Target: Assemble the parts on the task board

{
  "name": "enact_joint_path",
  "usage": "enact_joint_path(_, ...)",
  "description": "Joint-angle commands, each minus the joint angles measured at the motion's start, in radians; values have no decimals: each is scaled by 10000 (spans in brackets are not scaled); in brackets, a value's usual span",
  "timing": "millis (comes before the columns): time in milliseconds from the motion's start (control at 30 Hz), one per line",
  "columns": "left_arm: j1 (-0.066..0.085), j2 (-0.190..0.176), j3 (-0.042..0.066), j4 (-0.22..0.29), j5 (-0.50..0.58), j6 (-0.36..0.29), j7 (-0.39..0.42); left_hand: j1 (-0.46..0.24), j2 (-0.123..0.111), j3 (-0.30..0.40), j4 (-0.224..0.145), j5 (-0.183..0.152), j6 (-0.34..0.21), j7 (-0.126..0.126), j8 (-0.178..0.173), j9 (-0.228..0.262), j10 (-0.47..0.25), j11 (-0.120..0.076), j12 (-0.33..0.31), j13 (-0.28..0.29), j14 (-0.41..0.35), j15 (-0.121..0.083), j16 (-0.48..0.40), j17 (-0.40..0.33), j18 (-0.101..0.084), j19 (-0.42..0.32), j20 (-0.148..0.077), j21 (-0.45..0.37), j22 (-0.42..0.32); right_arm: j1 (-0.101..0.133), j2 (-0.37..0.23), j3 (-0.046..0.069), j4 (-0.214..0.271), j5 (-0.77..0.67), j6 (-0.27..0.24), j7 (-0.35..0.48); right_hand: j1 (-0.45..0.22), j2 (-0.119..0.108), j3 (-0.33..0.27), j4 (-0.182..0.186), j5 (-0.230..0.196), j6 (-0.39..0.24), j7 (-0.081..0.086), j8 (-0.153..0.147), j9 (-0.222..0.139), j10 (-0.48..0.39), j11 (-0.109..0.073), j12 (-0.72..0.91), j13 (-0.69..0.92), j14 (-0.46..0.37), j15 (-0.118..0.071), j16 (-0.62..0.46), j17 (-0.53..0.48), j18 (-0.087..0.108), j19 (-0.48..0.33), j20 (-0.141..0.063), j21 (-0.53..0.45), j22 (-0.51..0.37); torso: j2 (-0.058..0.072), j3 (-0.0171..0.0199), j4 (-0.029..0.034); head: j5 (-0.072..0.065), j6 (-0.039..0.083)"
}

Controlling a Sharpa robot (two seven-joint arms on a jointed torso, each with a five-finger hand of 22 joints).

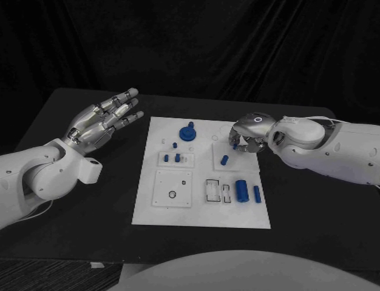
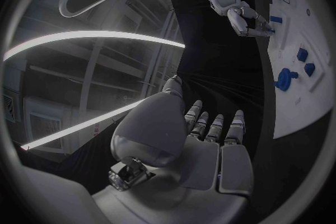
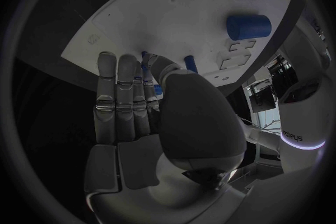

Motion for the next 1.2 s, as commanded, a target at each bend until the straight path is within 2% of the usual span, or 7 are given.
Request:
enact_joint_path(33,-18,42,10,-13,60,146,-33,80,-7,6,-74,72,75,29,43,14,-11,69,52,11,34,38,68,9,108,16,46,62,19,97,-98,17,155,65,-615,17,39,56,-16,-61,45,185,126,29,337,81,10,-64,-17,110,-17,-56,-20,-1,101,-3,91,425,-1,3,-1,31,-1)
enact_joint_path(333,-19,139,10,-70,60,212,-174,91,-13,2,-79,76,76,50,49,13,-7,97,62,11,27,33,62,6,109,21,57,62,12,675,-524,18,868,138,-529,-257,3,40,-17,-51,67,184,119,-10,333,91,10,-142,-62,181,-21,-109,-62,-3,141,0,117,425,-41,-30,13,86,-1)
enact_joint_path(500,-19,158,10,-91,60,239,-264,94,-21,-5,-79,58,82,67,53,13,-7,114,66,11,26,25,61,6,108,26,62,64,14,1050,-752,18,1418,261,-409,-409,-17,34,-22,-40,59,189,122,-19,332,102,13,-160,-73,199,-20,-123,-73,-10,157,3,153,431,-16,-17,29,64,-1)
enact_joint_path(633,-20,178,9,-123,60,267,-327,90,-26,-14,-73,37,75,78,55,11,-5,127,73,12,24,24,60,5,106,24,66,62,4,1224,-801,18,1821,298,-390,-465,-23,32,-23,-37,51,191,122,-23,332,106,14,-168,-78,209,-22,-129,-77,-14,166,6,175,434,-8,-12,13,94,-1)
enact_joint_path(767,-23,191,9,-132,60,300,-358,87,-24,-16,-68,32,69,80,54,10,-6,136,73,11,21,24,57,4,105,22,68,60,-3,1280,-665,17,2101,312,-196,-481,-36,21,-23,-32,26,179,124,-46,326,105,17,-201,-96,231,-25,-147,-90,-15,176,10,171,432,-39,-13,6,164,-1)
enact_joint_path(967,-35,196,9,-122,60,355,-395,75,-11,-21,-50,18,60,91,56,8,-8,161,75,10,16,23,53,2,102,16,70,55,-20,1287,-196,17,2393,320,510,-460,-46,26,45,-15,-29,37,181,-219,254,-3,77,-390,-194,288,10,-228,-136,-11,187,32,86,412,-33,-14,-18,318,-1)
enact_joint_path(1200,-41,210,9,-105,60,365,-423,68,1,-22,-36,15,62,101,58,7,-8,175,81,11,14,21,51,1,99,15,71,53,-25,1080,672,18,2357,322,1128,-335,-11,20,100,-51,113,5,212,-300,216,-9,98,-463,-236,317,22,-240,-125,0,180,41,-2,403,-35,-10,-16,436,-1)
